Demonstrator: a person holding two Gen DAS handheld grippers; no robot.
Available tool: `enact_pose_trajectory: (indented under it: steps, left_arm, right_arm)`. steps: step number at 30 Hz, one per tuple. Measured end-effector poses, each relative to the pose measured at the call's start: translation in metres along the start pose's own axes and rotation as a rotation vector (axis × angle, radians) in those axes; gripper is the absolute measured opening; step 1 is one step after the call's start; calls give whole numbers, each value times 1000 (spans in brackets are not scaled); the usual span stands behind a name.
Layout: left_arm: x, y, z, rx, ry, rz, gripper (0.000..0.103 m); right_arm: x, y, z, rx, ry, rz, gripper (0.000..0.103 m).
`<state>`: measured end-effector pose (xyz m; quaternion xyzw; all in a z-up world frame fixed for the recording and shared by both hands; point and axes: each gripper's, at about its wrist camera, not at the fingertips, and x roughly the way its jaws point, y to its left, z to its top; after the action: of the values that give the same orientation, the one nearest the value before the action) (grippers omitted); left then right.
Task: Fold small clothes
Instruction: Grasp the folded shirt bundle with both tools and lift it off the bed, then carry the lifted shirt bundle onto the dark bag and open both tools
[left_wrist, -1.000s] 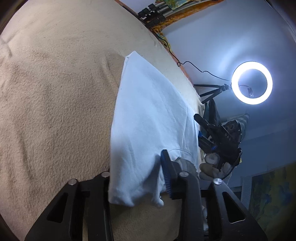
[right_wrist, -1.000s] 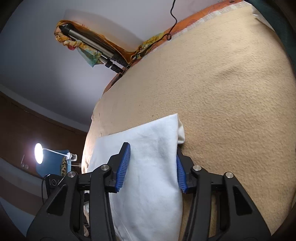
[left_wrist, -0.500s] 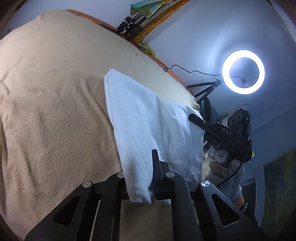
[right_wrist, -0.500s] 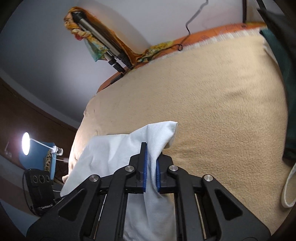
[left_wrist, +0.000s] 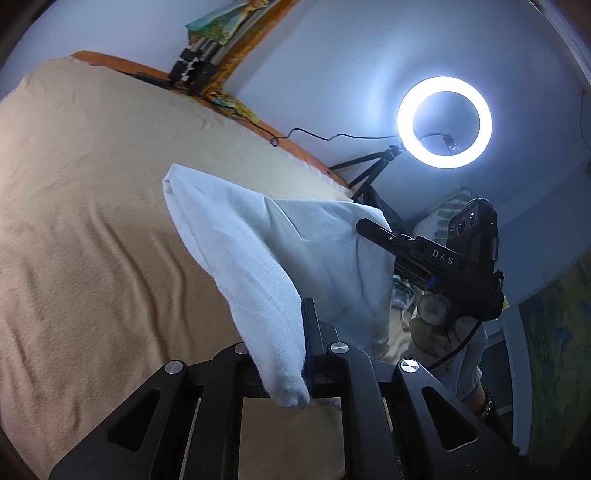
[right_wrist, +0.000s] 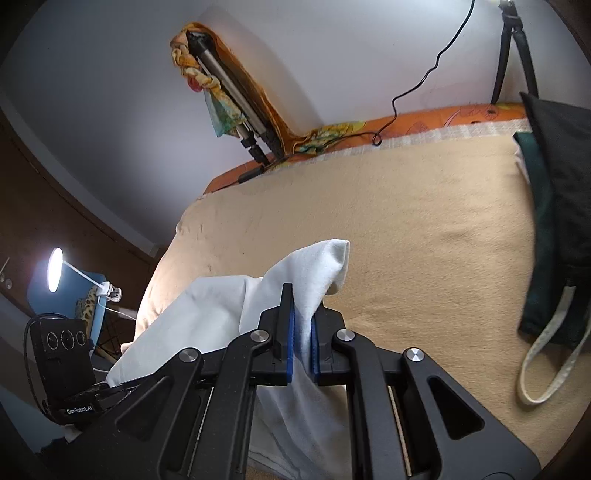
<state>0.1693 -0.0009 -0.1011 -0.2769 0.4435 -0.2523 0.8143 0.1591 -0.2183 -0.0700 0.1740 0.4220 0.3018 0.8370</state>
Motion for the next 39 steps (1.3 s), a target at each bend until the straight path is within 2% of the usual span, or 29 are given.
enact_pose_trajectory:
  steps: [13,28,33,39]
  left_arm:
    - [66,-79,30,138,30,-77,9]
    - [176,-182,69,307,44,-182,9]
    - [209,-207,79,351,37,-189,9]
    - [243,-231,83,425,23,-158,9]
  right_arm:
    - [-91,-57,23,24,-135,-93,8]
    - [-186,-147,82,40,-295,-282,8]
    - [-211,-178,103,37,-346,-334,8]
    - [-218,-219,123,58,-379,-372,8]
